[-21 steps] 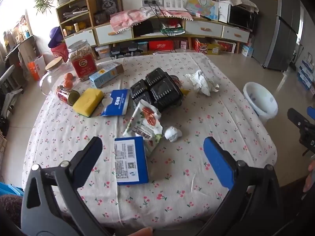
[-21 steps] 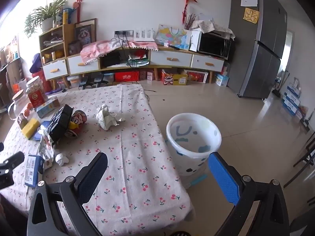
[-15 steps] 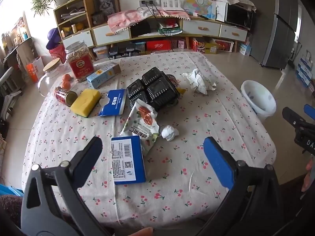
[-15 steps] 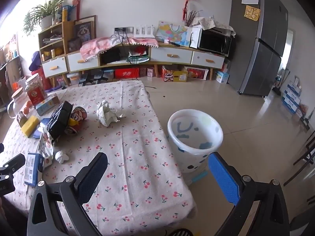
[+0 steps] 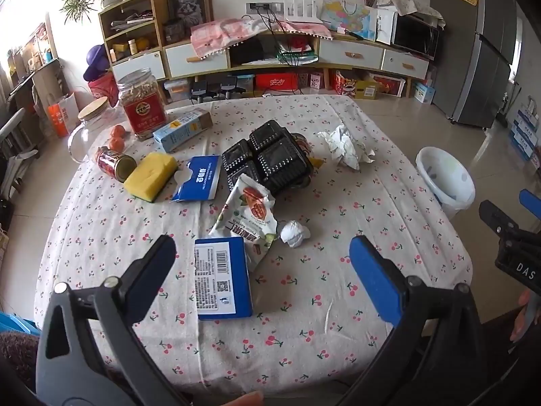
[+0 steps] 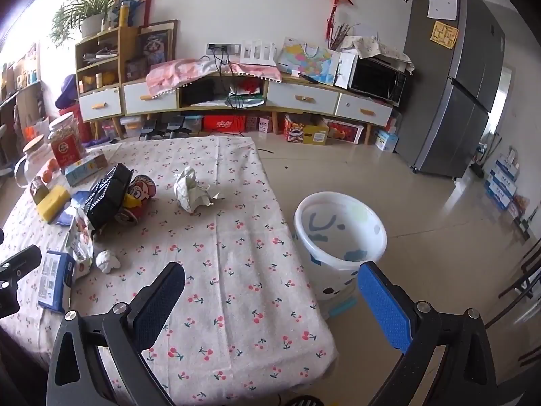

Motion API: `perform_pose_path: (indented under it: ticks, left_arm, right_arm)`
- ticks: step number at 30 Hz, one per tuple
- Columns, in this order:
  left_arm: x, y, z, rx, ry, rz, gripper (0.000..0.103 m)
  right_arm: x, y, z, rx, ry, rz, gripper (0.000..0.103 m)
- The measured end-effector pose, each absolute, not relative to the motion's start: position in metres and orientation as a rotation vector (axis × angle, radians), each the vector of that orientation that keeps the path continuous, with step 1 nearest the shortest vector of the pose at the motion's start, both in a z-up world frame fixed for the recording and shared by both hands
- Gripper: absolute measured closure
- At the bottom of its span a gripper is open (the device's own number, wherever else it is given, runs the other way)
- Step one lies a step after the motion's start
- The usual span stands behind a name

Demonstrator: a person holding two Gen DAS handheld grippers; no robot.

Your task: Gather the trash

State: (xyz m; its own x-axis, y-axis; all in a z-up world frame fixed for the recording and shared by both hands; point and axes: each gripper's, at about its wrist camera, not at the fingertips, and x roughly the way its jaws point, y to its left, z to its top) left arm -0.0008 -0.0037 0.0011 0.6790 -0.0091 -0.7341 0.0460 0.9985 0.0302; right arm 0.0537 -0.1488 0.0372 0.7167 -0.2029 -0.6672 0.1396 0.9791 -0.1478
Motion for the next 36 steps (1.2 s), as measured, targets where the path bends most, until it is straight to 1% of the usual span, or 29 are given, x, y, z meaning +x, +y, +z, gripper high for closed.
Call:
perform_pose_path:
  ticks: [36]
  left_arm:
    - [-0.0007,-0.002,-0.004,0.038,0.834,-0.037,0.001]
  right_arm:
    - [0.0415,-0.1547,0.036,-0.089,0.738,-0.18,0.0]
